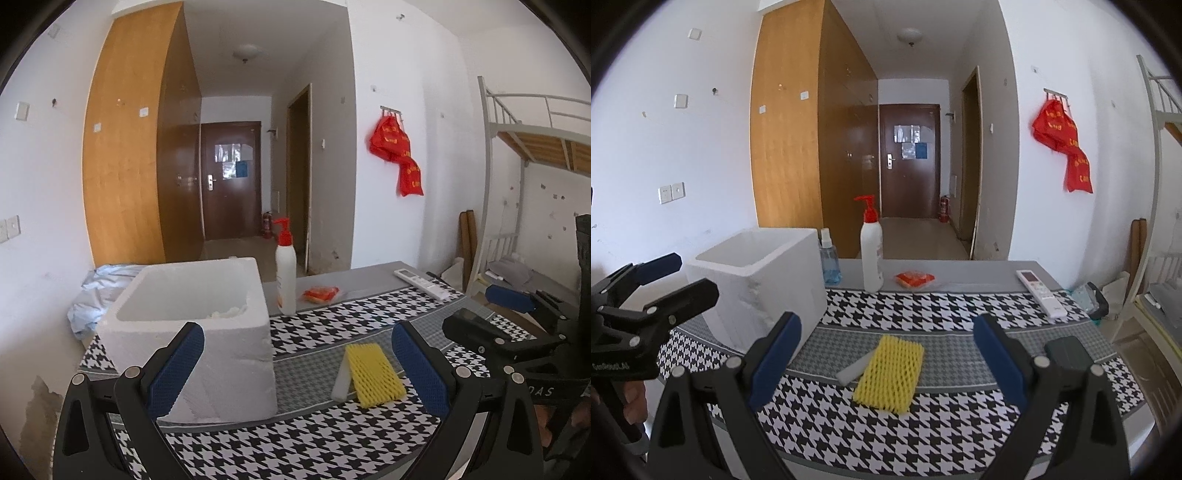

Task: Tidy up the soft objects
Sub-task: 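Withdraw both tools from the foam box back over the table, then move the right tool toward the yellow mesh sleeve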

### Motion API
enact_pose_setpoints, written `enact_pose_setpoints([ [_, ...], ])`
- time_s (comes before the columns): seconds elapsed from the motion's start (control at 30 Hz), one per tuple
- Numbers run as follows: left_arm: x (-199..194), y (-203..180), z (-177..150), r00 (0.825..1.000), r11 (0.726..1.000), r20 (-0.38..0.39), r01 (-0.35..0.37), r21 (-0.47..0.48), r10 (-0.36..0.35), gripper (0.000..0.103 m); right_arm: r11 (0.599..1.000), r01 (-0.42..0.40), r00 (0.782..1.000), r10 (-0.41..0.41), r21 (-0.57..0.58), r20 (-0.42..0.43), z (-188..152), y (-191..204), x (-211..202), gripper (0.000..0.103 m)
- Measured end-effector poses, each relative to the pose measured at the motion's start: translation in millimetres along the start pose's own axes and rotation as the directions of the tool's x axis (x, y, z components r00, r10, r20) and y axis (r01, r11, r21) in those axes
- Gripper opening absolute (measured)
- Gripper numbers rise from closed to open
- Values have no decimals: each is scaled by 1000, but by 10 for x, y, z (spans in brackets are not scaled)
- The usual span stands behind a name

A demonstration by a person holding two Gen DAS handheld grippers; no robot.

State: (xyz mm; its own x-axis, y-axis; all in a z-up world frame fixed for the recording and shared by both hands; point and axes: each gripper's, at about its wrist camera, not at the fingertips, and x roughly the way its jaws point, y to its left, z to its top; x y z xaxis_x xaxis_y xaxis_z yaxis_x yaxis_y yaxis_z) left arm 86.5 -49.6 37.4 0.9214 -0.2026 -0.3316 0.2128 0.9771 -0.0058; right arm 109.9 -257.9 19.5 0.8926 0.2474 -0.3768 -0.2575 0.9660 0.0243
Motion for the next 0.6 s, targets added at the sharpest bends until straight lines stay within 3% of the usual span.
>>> enact_pose_setpoints([
  [0.6,203,-152,-150,997,998,-51,65,8,-64,102,999,44,997,-42,25,-66,-206,-114,124,97],
])
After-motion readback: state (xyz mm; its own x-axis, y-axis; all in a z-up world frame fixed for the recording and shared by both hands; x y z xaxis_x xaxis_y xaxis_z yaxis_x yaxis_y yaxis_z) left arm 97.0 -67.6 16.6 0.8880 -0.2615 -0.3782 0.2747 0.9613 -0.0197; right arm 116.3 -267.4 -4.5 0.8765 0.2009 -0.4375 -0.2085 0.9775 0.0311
